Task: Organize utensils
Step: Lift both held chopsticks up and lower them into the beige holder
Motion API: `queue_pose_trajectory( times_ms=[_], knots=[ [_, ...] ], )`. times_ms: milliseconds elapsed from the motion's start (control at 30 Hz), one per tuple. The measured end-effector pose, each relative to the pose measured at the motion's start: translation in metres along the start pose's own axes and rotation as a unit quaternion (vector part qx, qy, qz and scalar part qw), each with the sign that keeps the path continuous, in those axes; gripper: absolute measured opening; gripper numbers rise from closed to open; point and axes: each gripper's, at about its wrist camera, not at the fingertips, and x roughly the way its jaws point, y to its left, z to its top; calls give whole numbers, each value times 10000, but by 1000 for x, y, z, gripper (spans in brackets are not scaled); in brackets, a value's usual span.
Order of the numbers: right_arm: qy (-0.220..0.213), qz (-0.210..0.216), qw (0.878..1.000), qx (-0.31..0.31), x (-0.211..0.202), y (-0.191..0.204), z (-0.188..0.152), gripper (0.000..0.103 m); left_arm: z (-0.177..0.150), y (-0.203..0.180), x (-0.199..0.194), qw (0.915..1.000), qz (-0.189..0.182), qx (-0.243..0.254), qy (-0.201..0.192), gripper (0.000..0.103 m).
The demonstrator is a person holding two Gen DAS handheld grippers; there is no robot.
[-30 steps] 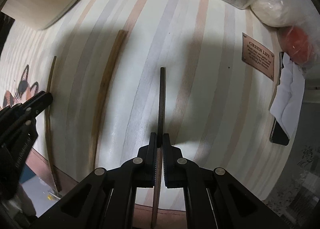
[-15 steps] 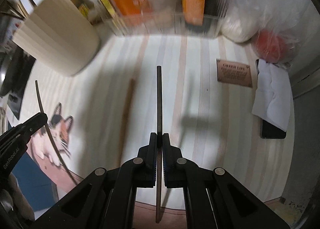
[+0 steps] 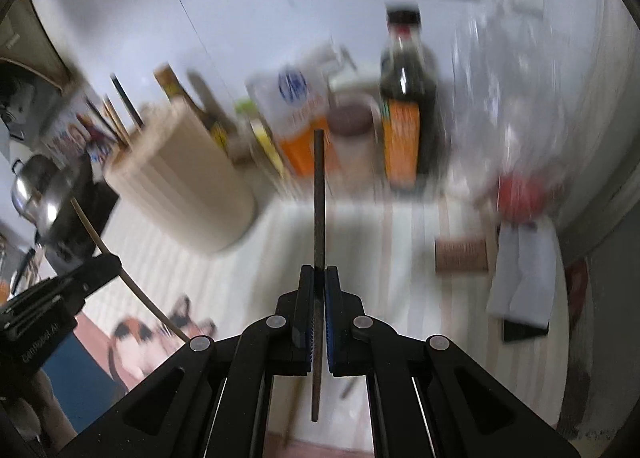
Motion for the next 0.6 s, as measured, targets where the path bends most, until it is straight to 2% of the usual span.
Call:
queue_pose_trajectory(
  times_ms=[200,333,433,600],
  knots=[
    [-711,243,9972,5,-30,18,55,4,46,5,-41,9980,-122,-122,-605,4],
    [-1076,496,9930,42,-49,31,97,5,86,20,-75,9934,-118,-349,-1087,4],
    [-1348,713,9883,22,-61,46,130,4,112,34,-97,9889,-4,-497,-1403,4],
    [-1644,1113,9801,-74,-66,88,182,4,152,64,-119,9805,423,-651,-1807,4]
  ],
)
